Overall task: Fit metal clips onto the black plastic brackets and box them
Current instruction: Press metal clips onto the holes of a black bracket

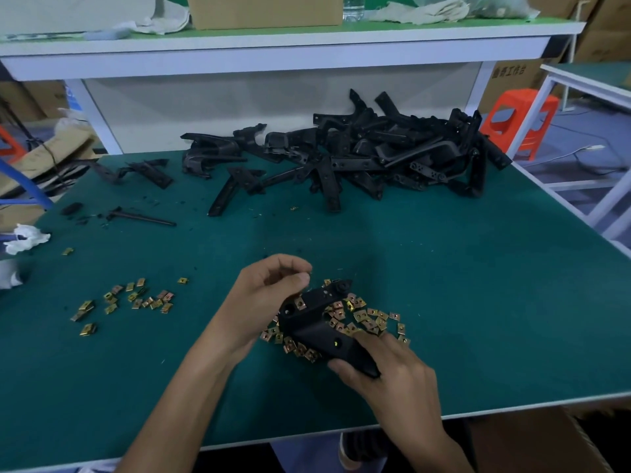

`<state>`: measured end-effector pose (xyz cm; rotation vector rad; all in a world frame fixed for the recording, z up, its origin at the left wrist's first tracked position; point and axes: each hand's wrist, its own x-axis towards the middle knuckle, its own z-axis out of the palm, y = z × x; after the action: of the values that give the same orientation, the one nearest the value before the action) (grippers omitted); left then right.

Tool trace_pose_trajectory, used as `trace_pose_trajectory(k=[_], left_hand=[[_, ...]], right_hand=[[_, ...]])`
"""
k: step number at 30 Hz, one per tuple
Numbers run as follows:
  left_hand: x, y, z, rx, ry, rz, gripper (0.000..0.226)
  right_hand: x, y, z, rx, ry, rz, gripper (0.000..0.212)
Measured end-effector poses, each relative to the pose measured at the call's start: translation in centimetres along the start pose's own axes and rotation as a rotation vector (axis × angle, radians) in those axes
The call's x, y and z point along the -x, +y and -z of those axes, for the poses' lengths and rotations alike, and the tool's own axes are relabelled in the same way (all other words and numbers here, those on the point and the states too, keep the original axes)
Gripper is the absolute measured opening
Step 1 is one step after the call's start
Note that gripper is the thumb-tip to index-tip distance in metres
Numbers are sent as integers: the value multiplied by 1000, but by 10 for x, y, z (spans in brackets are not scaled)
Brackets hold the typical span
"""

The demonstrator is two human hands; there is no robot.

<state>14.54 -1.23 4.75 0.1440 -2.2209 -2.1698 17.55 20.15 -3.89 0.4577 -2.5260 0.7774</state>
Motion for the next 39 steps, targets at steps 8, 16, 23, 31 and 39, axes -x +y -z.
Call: trace_pose_trajectory(k=[8, 16, 23, 31, 39], left_hand=[[-7, -1, 3, -127, 26, -44, 14], [-7, 1, 5, -121, -97, 66, 20], [-8, 9, 7, -131, -110, 166, 16], [-13, 12, 10, -173, -104, 180, 17], [-18, 16, 14, -294, -188, 209, 16]], right_hand=[[0, 0, 0, 18, 10, 26, 49], [1, 0, -1, 35, 3, 42, 49], [2, 2, -3, 38, 12, 59, 48], [2, 1, -1, 19, 2, 52, 48], [1, -2, 2, 39, 0, 77, 48]])
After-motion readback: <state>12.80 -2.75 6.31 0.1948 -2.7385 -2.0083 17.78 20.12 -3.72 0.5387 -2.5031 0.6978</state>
